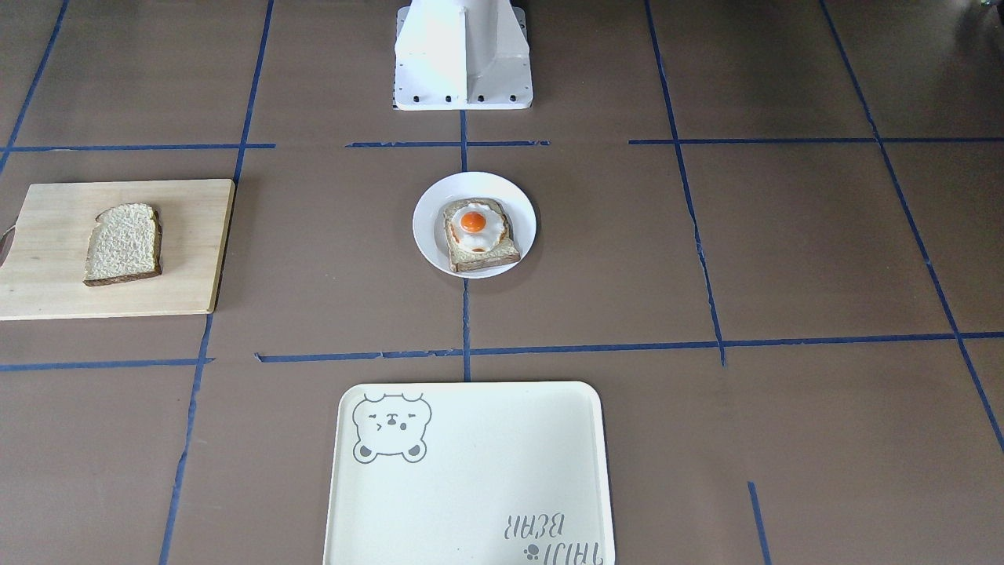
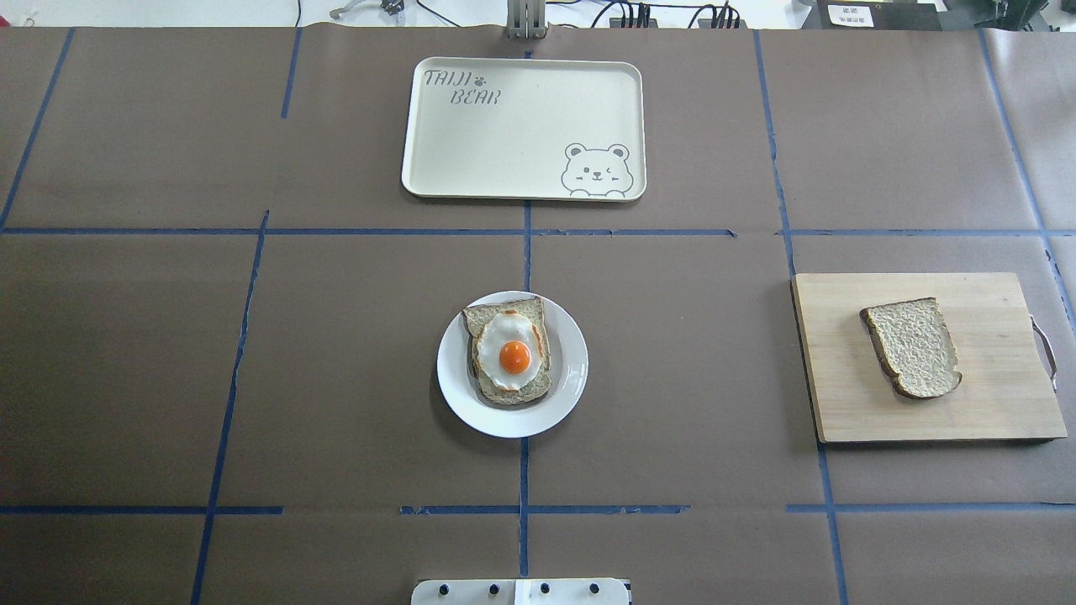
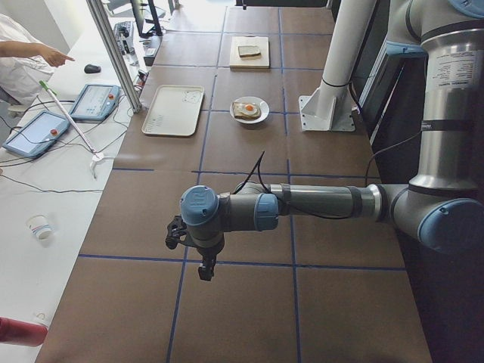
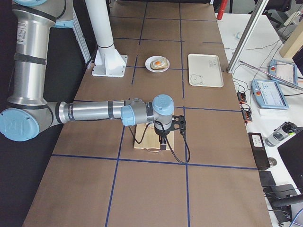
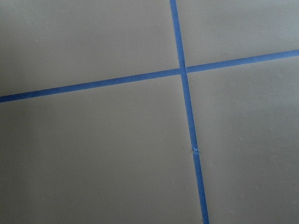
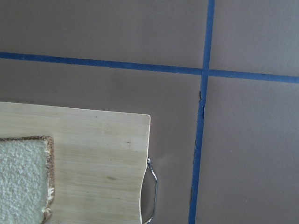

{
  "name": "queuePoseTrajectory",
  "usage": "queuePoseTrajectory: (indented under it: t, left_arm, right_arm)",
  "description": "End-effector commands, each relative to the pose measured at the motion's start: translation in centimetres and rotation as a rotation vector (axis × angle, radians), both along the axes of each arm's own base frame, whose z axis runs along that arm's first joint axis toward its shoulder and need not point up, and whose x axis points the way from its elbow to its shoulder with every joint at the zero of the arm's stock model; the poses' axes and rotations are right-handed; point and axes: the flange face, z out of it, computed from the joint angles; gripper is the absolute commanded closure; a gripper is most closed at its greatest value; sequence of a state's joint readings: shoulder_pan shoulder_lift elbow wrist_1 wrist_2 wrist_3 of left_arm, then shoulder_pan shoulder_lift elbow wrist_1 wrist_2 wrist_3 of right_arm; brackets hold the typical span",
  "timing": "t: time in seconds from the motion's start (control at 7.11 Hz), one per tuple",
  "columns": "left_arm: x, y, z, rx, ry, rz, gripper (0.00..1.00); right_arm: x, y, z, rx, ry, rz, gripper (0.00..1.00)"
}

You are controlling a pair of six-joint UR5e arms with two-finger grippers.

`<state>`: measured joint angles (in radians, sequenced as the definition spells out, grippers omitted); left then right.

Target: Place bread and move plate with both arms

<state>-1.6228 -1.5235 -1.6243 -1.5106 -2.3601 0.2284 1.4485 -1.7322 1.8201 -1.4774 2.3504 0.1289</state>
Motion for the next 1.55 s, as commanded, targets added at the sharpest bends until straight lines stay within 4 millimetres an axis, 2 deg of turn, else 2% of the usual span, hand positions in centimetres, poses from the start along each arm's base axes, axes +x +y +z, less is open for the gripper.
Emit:
queuePoseTrajectory:
  t: [0.0,0.28,0.42,0.56,0.7,0.84,0.98,1.12,1.27,1.41]
  left_arm:
    - [0.0,0.2,-0.1,0.006,0.000,0.001,0.00]
    - [0.0,0.2,-0.1,0.005,0.000,0.000,0.00]
    - [0.0,0.2,-0.1,0.004,0.002,0.000,0.00]
    - [0.0,0.2,-0.1,0.004,0.004,0.000,0.00]
    - [0.0,0.2,-0.1,0.004,0.004,0.000,0.00]
    - [0.0,0.2,-0.1,0.005,0.002,0.000,0.00]
    - [0.0,0.2,-0.1,0.004,0.004,0.000,0.00]
    - [0.0,0.2,-0.3,0.007,0.003,0.000,0.00]
    - [0.0,0.2,-0.3,0.007,0.003,0.000,0.00]
    - [0.0,0.1,-0.4,0.008,0.003,0.000,0.00]
  right_arm:
    - [-1.3,0.0,-0.2,-0.003,-0.002,-0.022,0.00]
    - [-2.7,-0.3,-0.8,0.019,-0.009,-0.030,0.01]
    - [-4.7,-0.4,-1.4,0.012,-0.030,0.007,0.02]
    - [-8.5,-0.2,-2.5,-0.056,-0.066,0.072,0.03]
    - [-12.3,0.2,-3.5,-0.098,-0.103,0.116,0.09]
    - [-14.5,0.7,-4.2,-0.076,-0.126,0.118,0.27]
    - [-15.5,0.9,-2.6,-0.075,-0.121,0.102,0.38]
    - [-17.0,1.3,-1.8,-0.055,-0.118,0.072,0.37]
    - [-18.7,1.8,-0.7,-0.057,-0.103,0.041,0.27]
    - [-19.2,1.8,-0.6,-0.058,-0.103,0.034,0.23]
